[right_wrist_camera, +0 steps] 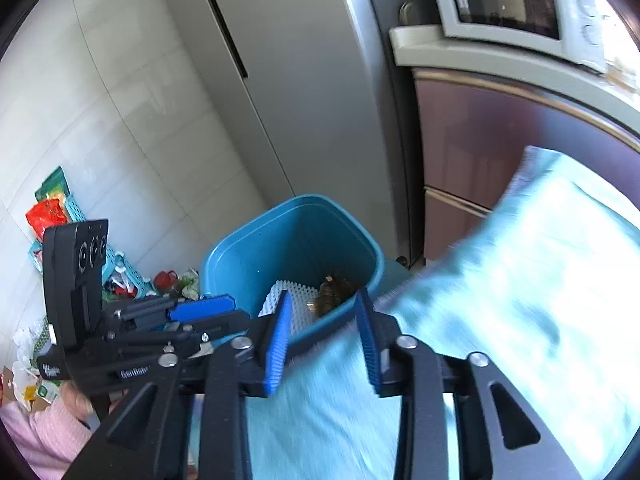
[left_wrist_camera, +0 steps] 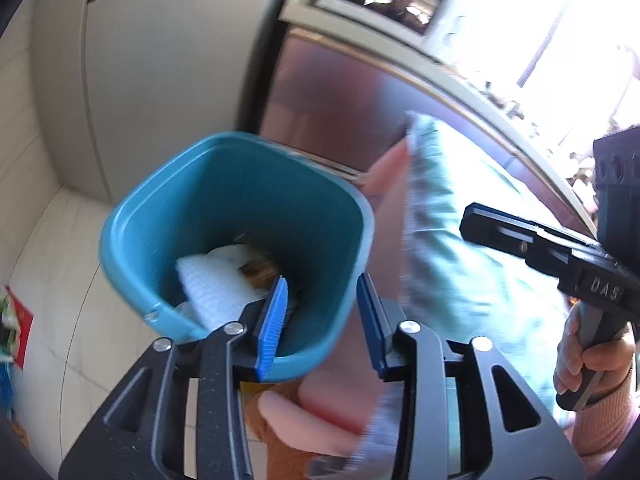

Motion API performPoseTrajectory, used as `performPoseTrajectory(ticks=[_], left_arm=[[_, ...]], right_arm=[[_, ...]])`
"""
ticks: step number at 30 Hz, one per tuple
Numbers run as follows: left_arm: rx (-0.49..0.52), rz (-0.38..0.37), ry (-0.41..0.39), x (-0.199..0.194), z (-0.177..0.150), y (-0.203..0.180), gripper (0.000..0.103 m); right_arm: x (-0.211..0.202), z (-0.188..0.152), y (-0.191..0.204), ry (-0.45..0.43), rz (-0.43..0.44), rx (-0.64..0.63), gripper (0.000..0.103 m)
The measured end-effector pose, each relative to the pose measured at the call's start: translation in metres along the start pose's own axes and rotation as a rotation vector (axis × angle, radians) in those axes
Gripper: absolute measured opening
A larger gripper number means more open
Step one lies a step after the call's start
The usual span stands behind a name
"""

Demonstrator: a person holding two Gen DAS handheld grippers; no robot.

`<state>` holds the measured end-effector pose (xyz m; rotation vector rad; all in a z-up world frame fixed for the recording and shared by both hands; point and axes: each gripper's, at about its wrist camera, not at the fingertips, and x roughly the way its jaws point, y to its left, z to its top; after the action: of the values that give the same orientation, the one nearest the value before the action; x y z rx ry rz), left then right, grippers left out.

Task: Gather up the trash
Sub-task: 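Open both tools to drop the foam net and gold wrapper into the wastebasket, then move both open tools back over the orange peels and paper cup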

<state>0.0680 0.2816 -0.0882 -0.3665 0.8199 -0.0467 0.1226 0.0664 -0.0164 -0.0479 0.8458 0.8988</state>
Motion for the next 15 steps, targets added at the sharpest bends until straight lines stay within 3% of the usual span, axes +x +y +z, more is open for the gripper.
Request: performPoseTrajectory(ticks=[6, 15], left_arm=[[0.128, -0.117, -0.034, -0.012, 0.002, -0.056, 0.048], [0.321, -0.302, 0.019, 0.010, -0.003, -0.161, 0.054]], right_arm=[[-0.071, -0.035, -0.024, -0.111, -0.067, 0.060, 0.043], [-0.164, -0.105, -0.079, -0.216, -0.300, 0.227, 0.050]])
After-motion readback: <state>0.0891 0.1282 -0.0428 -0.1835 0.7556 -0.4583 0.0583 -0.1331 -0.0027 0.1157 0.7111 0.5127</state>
